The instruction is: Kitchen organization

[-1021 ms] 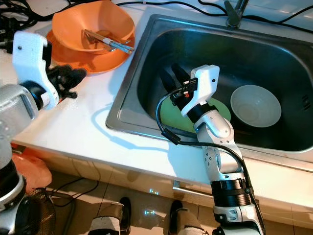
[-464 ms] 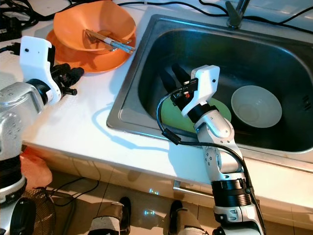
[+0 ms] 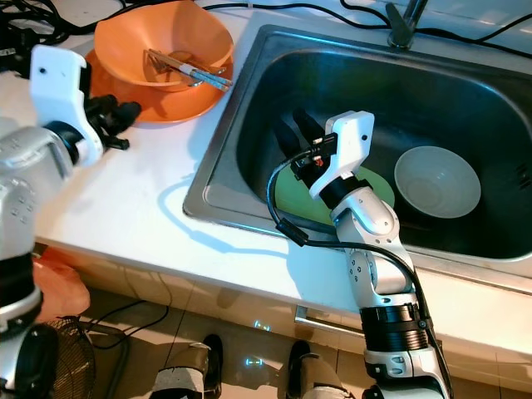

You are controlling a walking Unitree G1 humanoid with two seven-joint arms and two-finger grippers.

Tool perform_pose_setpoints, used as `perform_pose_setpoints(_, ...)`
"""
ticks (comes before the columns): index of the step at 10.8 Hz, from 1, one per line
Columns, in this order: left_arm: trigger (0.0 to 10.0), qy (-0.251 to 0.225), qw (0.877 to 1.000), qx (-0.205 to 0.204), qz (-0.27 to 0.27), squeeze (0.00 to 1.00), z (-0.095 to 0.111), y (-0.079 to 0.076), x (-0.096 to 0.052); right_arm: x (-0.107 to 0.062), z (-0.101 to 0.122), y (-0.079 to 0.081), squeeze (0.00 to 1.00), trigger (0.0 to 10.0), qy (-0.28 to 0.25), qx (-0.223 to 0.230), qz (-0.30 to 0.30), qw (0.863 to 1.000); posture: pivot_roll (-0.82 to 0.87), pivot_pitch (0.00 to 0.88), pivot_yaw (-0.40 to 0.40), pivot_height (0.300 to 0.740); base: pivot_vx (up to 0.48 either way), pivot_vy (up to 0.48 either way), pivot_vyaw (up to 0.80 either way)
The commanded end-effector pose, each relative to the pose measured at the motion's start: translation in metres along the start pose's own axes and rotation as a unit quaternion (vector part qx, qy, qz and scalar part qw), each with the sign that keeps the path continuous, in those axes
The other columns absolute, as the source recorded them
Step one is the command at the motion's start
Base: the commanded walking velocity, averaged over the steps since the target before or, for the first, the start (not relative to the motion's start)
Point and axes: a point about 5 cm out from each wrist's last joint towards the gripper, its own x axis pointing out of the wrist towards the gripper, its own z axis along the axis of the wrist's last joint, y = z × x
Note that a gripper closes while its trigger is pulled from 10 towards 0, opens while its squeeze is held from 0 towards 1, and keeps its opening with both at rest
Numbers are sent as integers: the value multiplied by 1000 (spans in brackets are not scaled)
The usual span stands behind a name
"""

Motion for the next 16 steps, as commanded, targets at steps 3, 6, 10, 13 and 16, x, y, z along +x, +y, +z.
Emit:
perform_pose_setpoints(3,10000,-19,1000,11,4,0,6,4,3,-6,-6,-1,0,10000,11,6,1,1000,255,260,-23,740,0,0,0)
perform_pose_setpoints(6,10000,-10,1000,9,-5,0,-2,0,20,-6,-6,-2,0,10000,12,3,-1,1000,240,255,-25,740,0,0,0)
perform_pose_setpoints(10,10000,-10,1000,-12,-3,0,-14,2,43,-7,-5,-2,0,10000,12,4,1,1000,229,252,-26,740,0,0,0)
perform_pose_setpoints(13,10000,-6,999,-29,-16,0,-21,-6,60,-8,-6,-1,0,10000,12,4,1,1000,219,248,-23,740,0,0,0)
perform_pose_setpoints(16,10000,-12,998,-28,-60,0,-6,-19,80,-8,-6,1,0,10000,13,5,2,1000,214,253,-20,740,0,0,0)
